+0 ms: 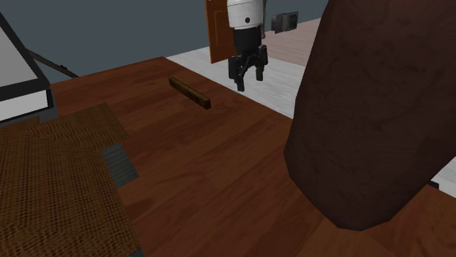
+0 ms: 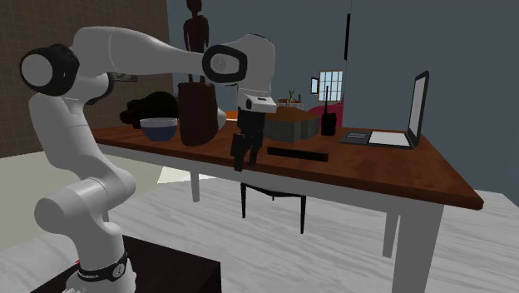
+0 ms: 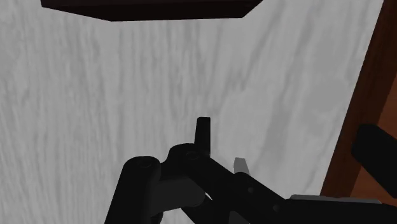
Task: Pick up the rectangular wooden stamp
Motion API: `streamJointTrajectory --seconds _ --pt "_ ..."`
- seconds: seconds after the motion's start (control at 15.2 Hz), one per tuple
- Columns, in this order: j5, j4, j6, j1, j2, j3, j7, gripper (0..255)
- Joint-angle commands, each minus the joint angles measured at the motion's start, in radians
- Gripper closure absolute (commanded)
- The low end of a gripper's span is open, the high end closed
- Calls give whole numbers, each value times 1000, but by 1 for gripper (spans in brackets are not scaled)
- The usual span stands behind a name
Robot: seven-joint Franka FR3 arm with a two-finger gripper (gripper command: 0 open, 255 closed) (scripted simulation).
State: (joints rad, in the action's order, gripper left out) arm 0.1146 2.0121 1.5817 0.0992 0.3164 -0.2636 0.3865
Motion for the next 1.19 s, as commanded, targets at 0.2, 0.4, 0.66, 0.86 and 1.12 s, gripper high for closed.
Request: streamJointTrajectory --seconds 0.2,0.4,0.66,0.86,1.12 --pt "-25 -184 1 17 -154 -69 132 0" --pt "-58 -314 -11 35 -259 -106 213 0" --pt "-123 -521 -49 76 -418 -147 320 0" --pt "-189 -714 -101 127 -555 -167 397 0" --pt "-183 -656 -55 124 -542 -163 394 0"
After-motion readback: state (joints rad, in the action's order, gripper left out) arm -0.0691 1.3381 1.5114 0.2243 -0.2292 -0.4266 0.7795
